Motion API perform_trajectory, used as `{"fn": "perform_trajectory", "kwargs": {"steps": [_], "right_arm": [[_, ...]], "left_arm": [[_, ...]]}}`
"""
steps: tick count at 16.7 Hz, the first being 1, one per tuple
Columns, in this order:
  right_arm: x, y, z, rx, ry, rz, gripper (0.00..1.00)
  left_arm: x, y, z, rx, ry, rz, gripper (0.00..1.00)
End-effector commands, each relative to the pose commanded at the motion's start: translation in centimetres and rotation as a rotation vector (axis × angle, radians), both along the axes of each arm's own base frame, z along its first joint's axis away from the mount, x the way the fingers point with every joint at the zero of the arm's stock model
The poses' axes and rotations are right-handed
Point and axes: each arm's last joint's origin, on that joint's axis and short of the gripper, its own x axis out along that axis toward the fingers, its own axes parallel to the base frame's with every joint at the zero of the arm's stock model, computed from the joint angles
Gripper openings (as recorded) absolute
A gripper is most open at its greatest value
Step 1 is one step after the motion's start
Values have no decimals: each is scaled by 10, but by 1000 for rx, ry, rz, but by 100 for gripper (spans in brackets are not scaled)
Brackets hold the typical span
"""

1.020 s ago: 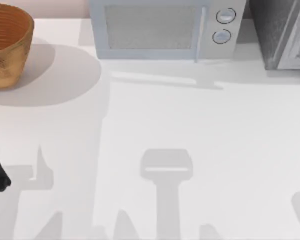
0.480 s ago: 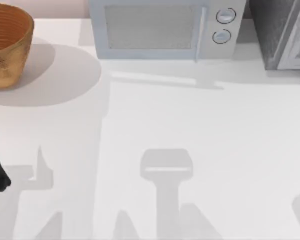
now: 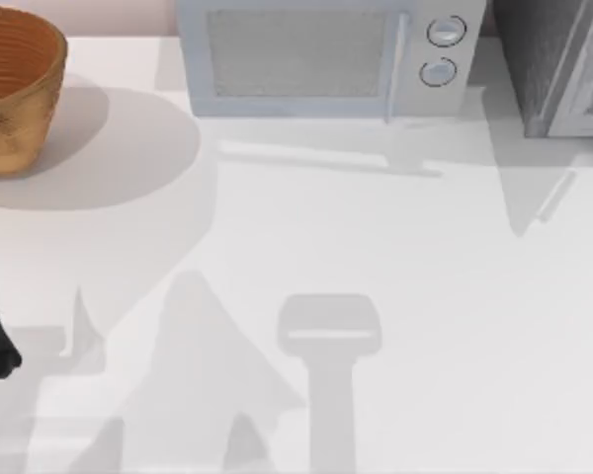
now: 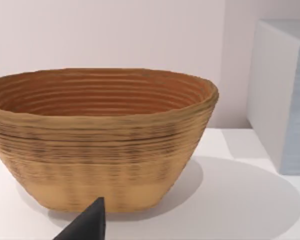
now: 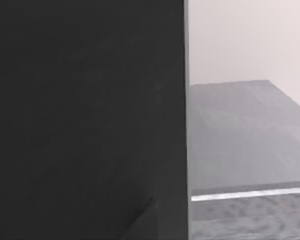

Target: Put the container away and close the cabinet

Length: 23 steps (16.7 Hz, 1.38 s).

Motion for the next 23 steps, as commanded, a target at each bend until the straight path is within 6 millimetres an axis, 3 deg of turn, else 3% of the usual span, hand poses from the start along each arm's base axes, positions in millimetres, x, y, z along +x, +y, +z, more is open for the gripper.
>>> {"fn": "perform_trajectory", "kwargs": {"steps": [3, 6, 10, 14, 19, 23], "right_arm": [[9, 59, 0, -3, -1, 9, 100], [3, 114, 0, -18, 1, 20, 100], [-15, 160, -2, -47, 5, 3, 100], [-23, 173, -4, -61, 8, -11, 100], [-28, 164, 2, -62, -11, -49, 100], [3, 166, 1, -65, -2, -49, 100]], "left_arm": [[0, 0, 0, 0, 0, 0, 100], [0, 0, 0, 0, 0, 0, 100], [0, 0, 0, 0, 0, 0, 100], [0, 0, 0, 0, 0, 0, 100], [0, 0, 0, 0, 0, 0, 100], [0, 0, 0, 0, 0, 0, 100]]}}
